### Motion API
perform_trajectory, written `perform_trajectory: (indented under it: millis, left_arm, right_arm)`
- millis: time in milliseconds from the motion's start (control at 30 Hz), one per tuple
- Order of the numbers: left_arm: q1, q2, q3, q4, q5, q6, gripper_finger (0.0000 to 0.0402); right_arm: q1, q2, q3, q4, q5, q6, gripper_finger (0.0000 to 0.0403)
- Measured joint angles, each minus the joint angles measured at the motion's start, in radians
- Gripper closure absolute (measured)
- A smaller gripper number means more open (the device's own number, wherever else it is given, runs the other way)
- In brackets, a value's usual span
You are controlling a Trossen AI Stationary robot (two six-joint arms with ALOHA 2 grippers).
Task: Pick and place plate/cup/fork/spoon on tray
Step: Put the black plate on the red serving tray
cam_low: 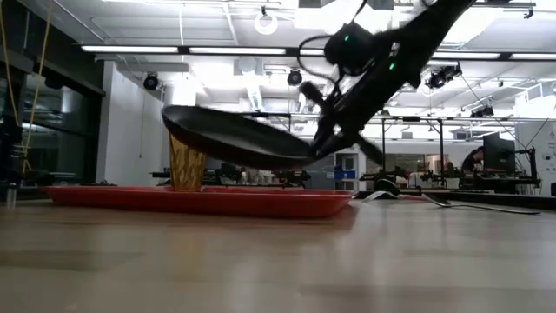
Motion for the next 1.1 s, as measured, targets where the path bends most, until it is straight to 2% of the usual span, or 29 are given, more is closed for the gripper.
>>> perform_trajectory:
  millis: [133, 300, 667, 800, 967, 1100]
  left_arm:
    - [0.000, 0.007, 0.000, 0.001, -0.001, 0.000, 0.0188]
    - [0.000, 0.009, 0.000, 0.001, -0.001, -0.001, 0.0188]
    - [0.000, 0.009, 0.000, 0.001, -0.001, -0.001, 0.0188]
    - [0.000, 0.009, 0.000, 0.001, 0.000, -0.001, 0.0188]
    - [0.000, 0.009, 0.000, 0.001, 0.000, -0.001, 0.0188]
    - [0.000, 0.009, 0.000, 0.001, 0.000, -0.001, 0.0188]
  right_arm:
    - [-0.004, 0.082, -0.001, 0.024, 0.017, 0.083, 0.0403]
    - [0.003, 0.121, -0.001, 0.048, 0.035, 0.155, 0.0403]
    - [0.005, 0.121, -0.001, 0.114, 0.086, 0.153, 0.0375]
    - [0.003, 0.121, -0.001, 0.125, 0.088, 0.150, 0.0350]
    - [0.003, 0.121, -0.001, 0.153, 0.083, 0.126, 0.0298]
    - [0.003, 0.113, -0.001, 0.147, 0.026, 0.057, 0.0257]
